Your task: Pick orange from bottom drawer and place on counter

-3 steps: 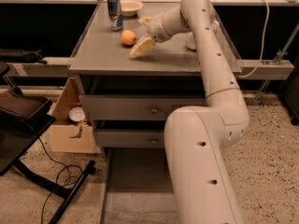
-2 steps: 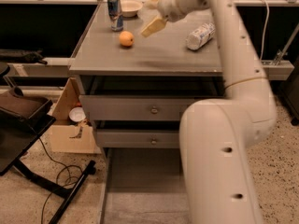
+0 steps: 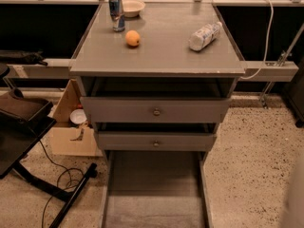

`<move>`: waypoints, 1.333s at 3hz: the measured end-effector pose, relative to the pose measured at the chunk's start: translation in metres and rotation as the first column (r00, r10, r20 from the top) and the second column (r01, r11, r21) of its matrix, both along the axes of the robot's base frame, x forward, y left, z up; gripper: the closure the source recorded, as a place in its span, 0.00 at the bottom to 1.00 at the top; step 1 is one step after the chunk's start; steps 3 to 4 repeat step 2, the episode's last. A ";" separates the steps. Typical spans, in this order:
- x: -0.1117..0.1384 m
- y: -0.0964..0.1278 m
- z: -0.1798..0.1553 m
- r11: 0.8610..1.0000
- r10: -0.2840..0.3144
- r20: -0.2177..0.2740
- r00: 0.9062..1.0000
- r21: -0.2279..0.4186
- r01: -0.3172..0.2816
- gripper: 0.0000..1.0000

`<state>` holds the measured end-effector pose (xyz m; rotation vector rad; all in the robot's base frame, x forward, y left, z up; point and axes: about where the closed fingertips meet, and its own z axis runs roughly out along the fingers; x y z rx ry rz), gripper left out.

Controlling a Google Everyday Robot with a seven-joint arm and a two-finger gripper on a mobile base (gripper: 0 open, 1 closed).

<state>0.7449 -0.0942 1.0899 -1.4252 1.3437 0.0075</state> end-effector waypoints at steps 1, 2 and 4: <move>-0.074 -0.020 0.081 0.998 -0.060 0.145 0.988 0.043 0.054 0.75; -0.147 -0.046 0.111 0.983 -0.185 0.226 0.956 0.048 0.178 0.44; -0.147 -0.046 0.111 0.983 -0.185 0.226 0.956 0.048 0.178 0.44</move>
Offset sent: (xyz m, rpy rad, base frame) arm -0.2271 -0.1422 -0.0466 -0.1533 -0.0276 -0.4179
